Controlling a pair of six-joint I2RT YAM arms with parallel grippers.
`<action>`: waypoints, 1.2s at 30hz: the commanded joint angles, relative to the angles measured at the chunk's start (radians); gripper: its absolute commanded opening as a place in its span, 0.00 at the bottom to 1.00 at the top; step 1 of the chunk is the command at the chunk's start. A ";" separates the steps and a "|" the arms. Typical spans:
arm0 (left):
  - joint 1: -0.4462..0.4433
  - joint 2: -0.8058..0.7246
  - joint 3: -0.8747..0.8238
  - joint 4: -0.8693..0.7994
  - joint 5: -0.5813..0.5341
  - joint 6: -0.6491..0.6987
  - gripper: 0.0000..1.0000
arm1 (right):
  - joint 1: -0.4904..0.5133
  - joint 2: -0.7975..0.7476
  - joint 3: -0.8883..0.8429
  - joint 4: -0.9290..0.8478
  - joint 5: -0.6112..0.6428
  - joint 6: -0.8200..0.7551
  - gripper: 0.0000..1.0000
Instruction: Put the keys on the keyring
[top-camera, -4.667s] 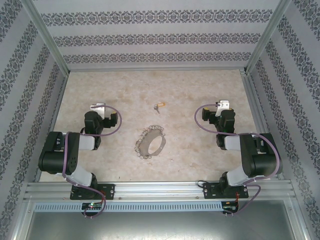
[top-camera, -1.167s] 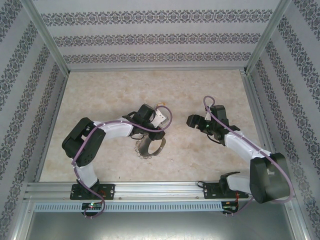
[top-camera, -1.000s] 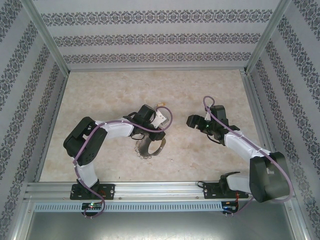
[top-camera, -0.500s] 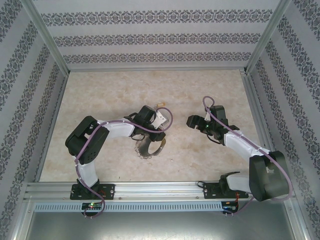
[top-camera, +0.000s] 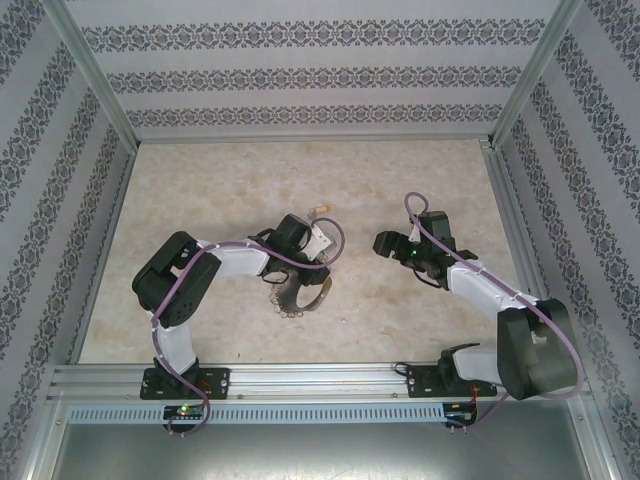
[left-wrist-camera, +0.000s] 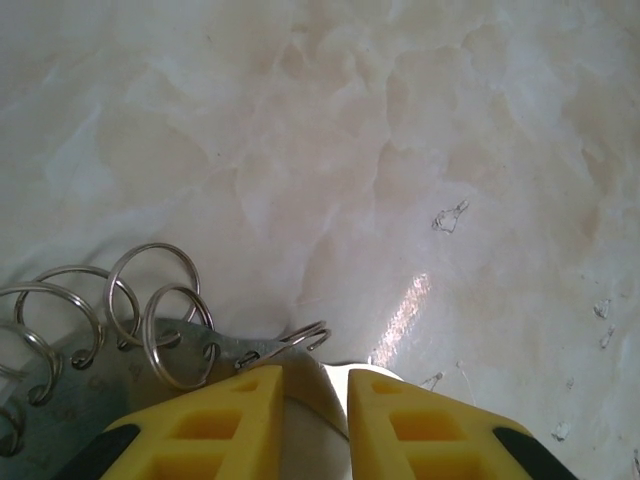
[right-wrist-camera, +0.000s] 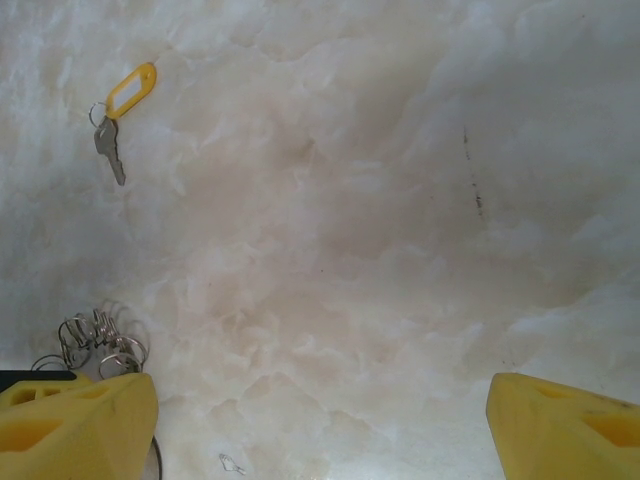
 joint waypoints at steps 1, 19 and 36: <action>-0.004 0.021 0.008 0.039 0.012 -0.007 0.23 | 0.009 0.012 0.021 -0.008 0.013 -0.007 0.85; -0.004 0.005 0.020 0.035 -0.002 -0.009 0.00 | 0.010 -0.008 0.011 -0.015 -0.002 -0.007 0.84; 0.026 -0.096 0.014 -0.003 0.060 0.016 0.00 | 0.007 0.000 0.006 0.007 -0.051 -0.018 0.84</action>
